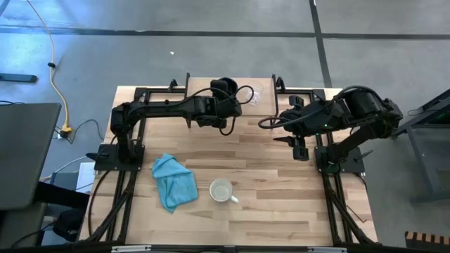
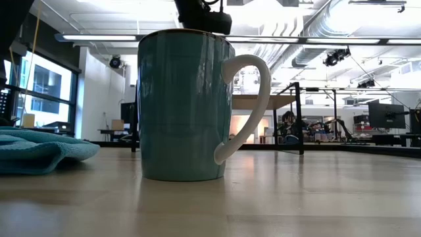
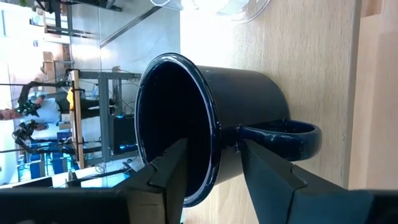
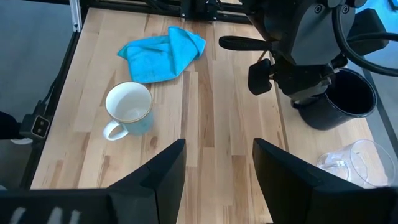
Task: Stack small to large cups/mugs on shelf
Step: Put the dark blue mug on the shelf
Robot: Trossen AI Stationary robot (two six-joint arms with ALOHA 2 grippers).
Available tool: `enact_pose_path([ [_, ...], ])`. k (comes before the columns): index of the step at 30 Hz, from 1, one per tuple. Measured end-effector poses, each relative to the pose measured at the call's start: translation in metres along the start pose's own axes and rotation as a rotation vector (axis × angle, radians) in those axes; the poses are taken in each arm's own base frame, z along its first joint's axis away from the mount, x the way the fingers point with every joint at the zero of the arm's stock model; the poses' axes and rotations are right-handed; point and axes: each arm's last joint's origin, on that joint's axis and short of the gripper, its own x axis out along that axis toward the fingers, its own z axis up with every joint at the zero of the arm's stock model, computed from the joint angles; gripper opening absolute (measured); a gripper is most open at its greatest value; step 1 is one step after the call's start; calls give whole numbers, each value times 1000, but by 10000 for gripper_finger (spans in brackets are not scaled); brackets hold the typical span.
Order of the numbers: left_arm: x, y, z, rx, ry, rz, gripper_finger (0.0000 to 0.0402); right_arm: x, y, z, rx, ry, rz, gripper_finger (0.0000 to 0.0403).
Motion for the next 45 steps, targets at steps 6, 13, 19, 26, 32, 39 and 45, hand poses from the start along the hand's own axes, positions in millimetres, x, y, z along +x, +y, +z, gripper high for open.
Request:
enact_pose_path([
  [6,0,0,0,0,-2,-3,150,0,0,-1,-2,10,-1,179],
  [13,0,0,0,25,-4,-7,152,0,0,-1,-3,10,-1,179],
  [19,0,0,0,29,-4,-11,151,0,0,-1,-3,12,-1,179],
  [26,0,0,0,38,-3,-10,150,0,0,-1,-11,12,-1,179],
  [32,-8,13,5,2,-35,9,150,0,0,-1,-11,12,-1,179],
  [39,-17,32,4,-16,-55,-4,150,0,0,-1,-11,12,-1,179],
  [45,-17,28,1,22,-44,-58,150,0,0,-1,-11,12,-1,179],
])
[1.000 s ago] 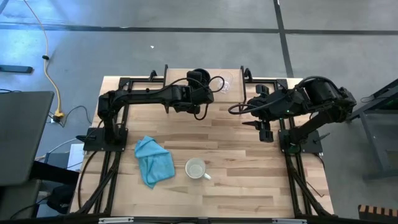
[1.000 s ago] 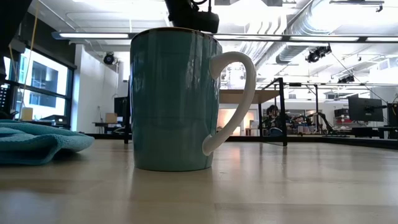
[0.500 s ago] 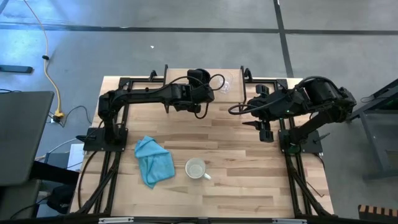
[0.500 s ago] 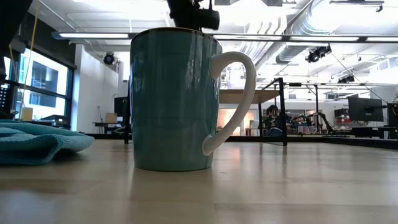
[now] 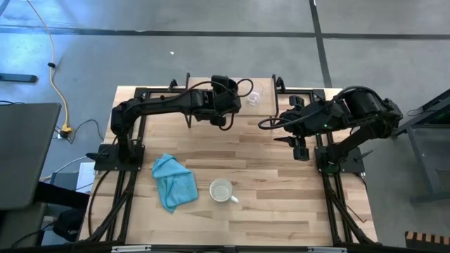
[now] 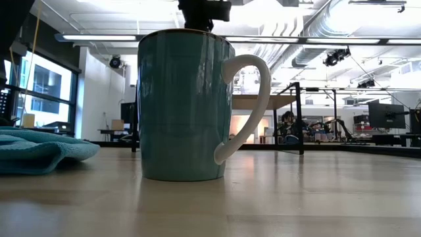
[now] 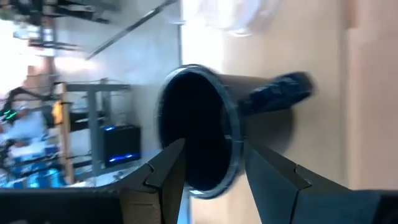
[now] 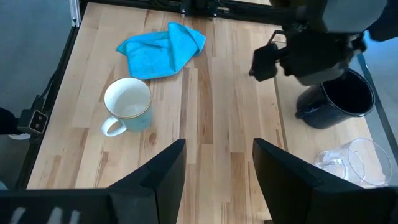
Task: Stack small to large cups/mugs on shelf
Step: Put the dark blue mug on the shelf
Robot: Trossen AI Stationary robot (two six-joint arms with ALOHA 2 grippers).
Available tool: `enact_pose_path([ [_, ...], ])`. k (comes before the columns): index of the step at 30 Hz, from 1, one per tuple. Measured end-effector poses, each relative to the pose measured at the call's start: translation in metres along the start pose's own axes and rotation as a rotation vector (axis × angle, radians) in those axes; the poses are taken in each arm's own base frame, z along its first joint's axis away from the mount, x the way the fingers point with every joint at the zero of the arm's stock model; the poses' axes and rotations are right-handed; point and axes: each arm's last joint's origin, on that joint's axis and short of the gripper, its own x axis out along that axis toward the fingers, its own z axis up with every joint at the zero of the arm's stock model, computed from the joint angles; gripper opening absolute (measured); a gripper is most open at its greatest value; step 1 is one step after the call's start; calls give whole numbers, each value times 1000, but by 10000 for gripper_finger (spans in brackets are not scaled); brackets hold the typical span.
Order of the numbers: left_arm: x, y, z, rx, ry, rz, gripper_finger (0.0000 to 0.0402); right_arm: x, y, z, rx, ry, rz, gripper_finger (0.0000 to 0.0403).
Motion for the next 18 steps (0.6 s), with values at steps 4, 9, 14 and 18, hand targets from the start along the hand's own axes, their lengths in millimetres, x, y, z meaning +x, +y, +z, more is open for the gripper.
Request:
enact_pose_path([
  [4,0,-2,0,-22,-16,-42,150,0,0,0,0,0,0,179],
  [9,2,-1,0,-35,-36,-73,150,0,0,0,0,0,0,179],
  [14,5,1,-3,-39,-50,-126,150,0,0,0,4,0,0,179],
  [18,8,4,-5,-45,-40,-125,150,0,0,0,9,4,0,179],
])
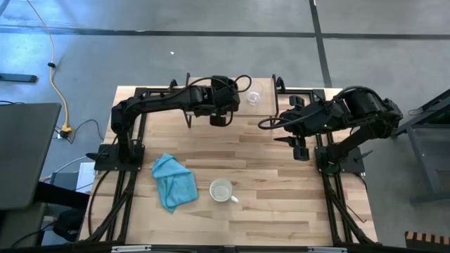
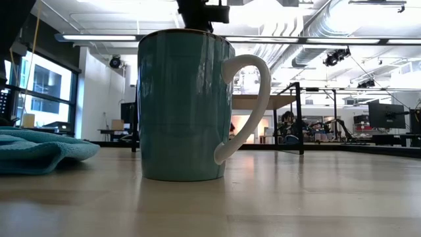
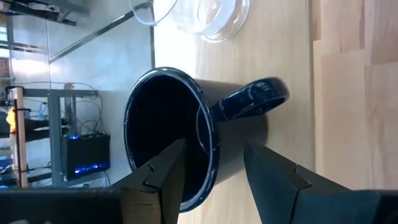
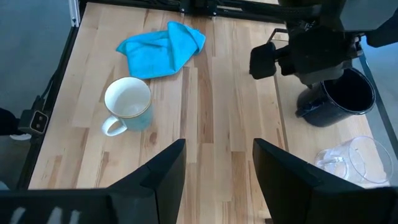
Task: Stack small to large cups/mugs on shelf
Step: Put the dark blue mug on the shelf
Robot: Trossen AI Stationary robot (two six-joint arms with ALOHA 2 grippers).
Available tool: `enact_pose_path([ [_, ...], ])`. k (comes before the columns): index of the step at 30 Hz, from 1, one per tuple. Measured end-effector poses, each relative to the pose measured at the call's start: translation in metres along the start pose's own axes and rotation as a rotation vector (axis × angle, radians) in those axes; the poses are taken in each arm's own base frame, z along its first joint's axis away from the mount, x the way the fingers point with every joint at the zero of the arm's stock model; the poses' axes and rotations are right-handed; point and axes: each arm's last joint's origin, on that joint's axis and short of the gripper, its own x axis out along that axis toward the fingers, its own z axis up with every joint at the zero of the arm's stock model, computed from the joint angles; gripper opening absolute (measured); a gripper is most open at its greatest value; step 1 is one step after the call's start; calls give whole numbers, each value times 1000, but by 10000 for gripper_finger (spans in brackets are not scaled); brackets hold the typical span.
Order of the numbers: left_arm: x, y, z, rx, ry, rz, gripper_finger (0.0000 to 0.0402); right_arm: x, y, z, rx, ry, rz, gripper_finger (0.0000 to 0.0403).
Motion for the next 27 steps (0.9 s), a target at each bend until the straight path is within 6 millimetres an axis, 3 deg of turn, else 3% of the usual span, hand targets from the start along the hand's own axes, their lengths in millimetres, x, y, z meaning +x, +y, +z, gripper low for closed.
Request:
enact_pose_path([
  [10,4,4,-4,32,-1,-33,148,0,0,0,-9,0,0,179],
  [20,7,7,-5,47,-20,-66,95,0,0,0,-18,3,0,179],
  [27,6,6,-4,77,-38,-88,80,1,-4,0,-8,6,-15,179],
])
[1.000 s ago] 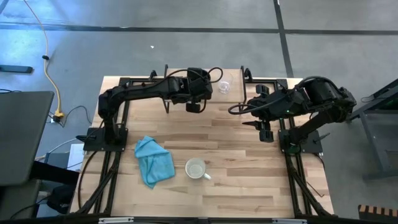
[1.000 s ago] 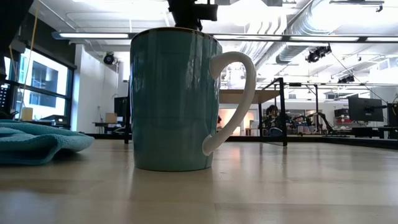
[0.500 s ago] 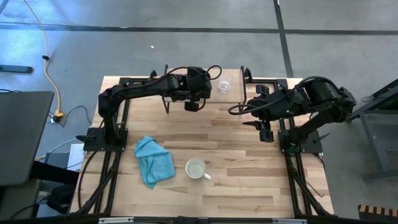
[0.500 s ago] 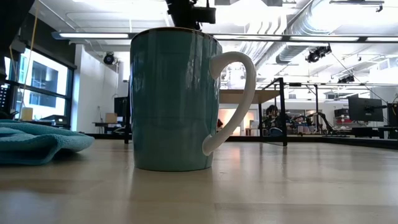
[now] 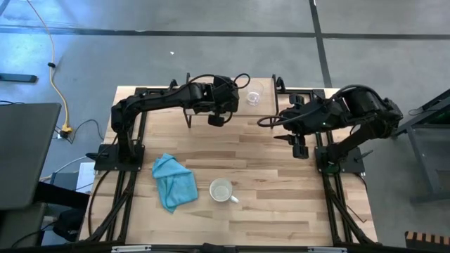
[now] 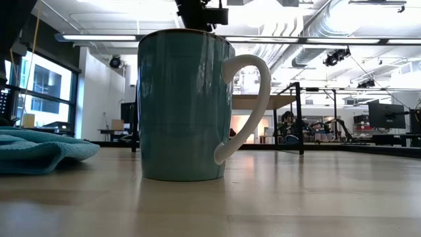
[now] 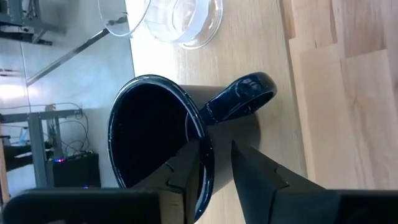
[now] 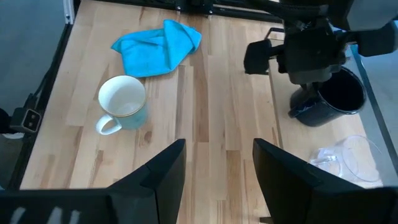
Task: Stack small to large cups/mugs on shelf
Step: Put the dark blue mug on the shelf
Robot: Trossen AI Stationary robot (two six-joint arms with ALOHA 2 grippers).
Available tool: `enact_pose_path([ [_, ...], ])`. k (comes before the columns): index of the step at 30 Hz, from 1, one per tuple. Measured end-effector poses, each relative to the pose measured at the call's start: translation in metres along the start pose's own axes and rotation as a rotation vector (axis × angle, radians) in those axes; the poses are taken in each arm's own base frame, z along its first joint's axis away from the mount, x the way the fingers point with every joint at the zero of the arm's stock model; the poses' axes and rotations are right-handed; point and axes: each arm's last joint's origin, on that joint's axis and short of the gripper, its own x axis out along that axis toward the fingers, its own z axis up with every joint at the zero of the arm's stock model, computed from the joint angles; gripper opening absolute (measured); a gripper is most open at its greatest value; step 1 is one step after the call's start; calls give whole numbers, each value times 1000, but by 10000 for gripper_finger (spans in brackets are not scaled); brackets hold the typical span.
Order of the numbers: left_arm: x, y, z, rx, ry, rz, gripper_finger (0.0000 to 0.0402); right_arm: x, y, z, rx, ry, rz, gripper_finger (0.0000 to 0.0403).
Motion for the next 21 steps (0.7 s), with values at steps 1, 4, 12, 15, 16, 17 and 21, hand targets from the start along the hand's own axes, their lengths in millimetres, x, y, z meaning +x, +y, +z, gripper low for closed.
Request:
enact_pose_path([
  [1,0,0,0,4,0,0,79,0,-1,0,-1,0,-2,179],
  [4,1,1,-1,5,3,0,75,0,-2,0,-1,1,-5,179],
  [12,5,6,-8,29,27,-29,56,0,-2,0,-1,2,-5,179],
  [15,7,8,-10,40,25,-33,45,0,-2,0,-1,2,-6,179],
  [16,7,8,-10,47,22,-37,41,0,-2,0,-1,3,-5,179],
  [17,6,8,-10,53,18,-41,37,0,-2,0,-1,5,-5,179],
  [21,6,8,-10,82,12,-48,22,0,-2,-1,-3,12,-6,179],
])
